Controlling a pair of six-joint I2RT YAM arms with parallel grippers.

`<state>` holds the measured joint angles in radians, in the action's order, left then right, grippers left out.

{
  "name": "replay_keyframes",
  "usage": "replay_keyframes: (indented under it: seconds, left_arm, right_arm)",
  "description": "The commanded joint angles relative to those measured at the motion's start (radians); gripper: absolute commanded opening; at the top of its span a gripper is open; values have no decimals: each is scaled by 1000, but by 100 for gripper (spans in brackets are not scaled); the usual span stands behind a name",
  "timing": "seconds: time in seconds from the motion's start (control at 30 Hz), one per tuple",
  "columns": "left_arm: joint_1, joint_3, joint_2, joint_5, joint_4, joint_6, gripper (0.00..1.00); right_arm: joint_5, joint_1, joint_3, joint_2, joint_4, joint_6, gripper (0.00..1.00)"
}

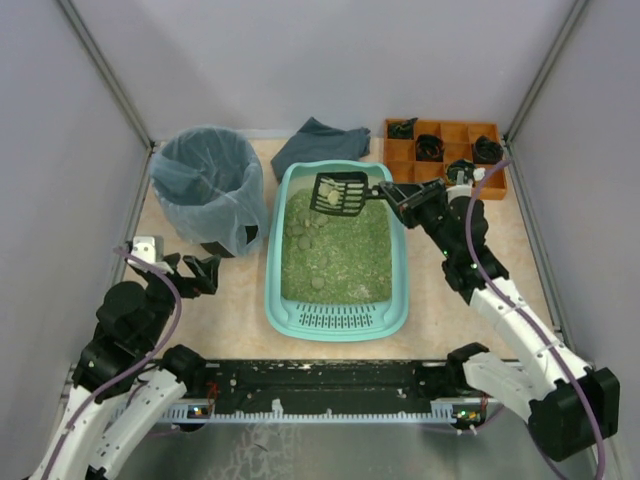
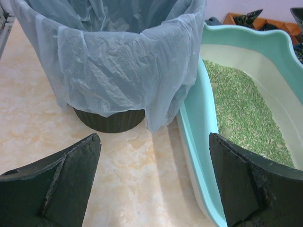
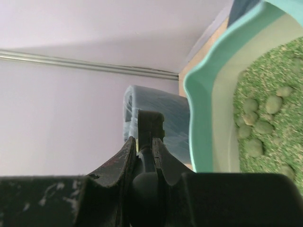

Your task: Clean the litter box

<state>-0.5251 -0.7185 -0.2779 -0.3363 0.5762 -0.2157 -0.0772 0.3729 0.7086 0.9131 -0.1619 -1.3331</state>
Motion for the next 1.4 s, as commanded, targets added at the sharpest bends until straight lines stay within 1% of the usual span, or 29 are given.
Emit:
replay_keyframes:
  seconds: [0.0,0.13,0.3,0.53,0.8,1.1,1.23,1.37]
  left_arm:
    - [10,12,28,-28,-17,12,99]
    - [15,12,28,-37,-14,10,99]
    - [17,18,24,-31,-19,16,100]
    - [18,17,35,-113,7,-21,100]
    - [19,23,27,-109,2,-21,100]
    - [19,28,28,-89,-6,-10,100]
    - [19,28,28,-85,-7,-8,100]
    - [20,30,29,-79,-10,-6,100]
  right_arm:
    - [6,29,185,87,-52,13,0]
    - [47,81,315,185,-30,59,0]
    - [91,146,453,316,-34,71,0]
    - [186,262,668,503,-2,104,0]
    - [278,353,873,700,-7,155,0]
    - [309,424,1091,909,27,207,0]
    - [340,454,1232,1009,88,285,0]
    - [363,480,1400,1110,186,410,0]
